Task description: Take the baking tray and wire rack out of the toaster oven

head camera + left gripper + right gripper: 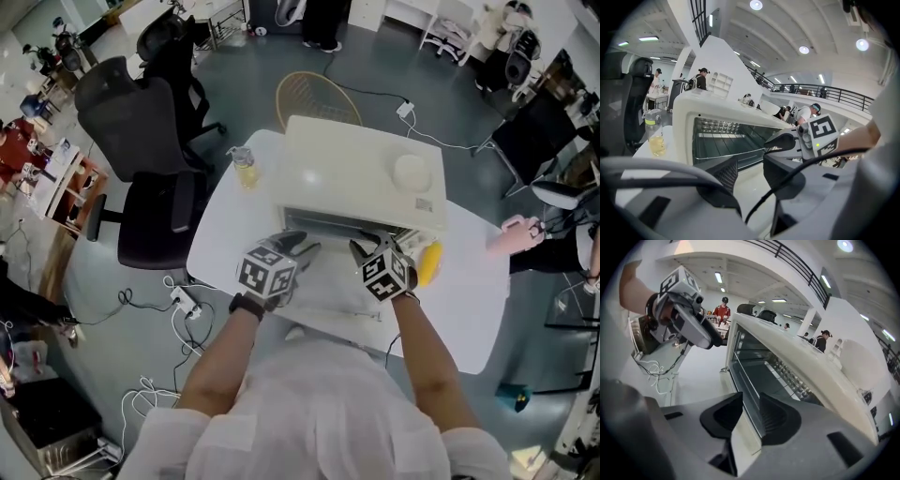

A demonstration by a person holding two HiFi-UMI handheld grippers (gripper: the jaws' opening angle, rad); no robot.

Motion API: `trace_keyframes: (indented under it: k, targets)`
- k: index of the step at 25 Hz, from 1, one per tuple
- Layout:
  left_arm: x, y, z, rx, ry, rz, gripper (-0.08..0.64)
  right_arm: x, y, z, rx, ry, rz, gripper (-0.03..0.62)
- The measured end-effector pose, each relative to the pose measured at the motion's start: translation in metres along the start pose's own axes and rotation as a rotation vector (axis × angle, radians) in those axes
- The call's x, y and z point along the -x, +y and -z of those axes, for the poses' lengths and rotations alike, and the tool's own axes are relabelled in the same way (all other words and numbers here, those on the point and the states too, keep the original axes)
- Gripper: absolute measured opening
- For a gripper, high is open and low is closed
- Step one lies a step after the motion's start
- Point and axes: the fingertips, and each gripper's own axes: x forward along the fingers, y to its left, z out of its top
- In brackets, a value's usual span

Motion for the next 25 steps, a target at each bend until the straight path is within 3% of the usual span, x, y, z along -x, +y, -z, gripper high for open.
trace_keyframes:
  k: [5,11,16,25]
  targets:
    - [-0.003,0.003,-0.002,0.022,0.005,-0.018,0.143,-0.016,-0.002,0.011,0.166,0.069,0.053,0.114]
    - [-0.001,0.008,0.003,0.030,0.036,-0.058,0.144,-0.026,-0.010,0.025,0.209,0.127,0.116,0.114]
    - [0.006,0.013,0.003,0.039,0.051,-0.084,0.144,-0.034,-0.012,0.031,0.332,0.174,0.140,0.114]
    - [0.020,0.023,0.009,0.069,0.058,-0.126,0.144,-0.050,-0.015,0.033,0.367,0.212,0.144,0.103]
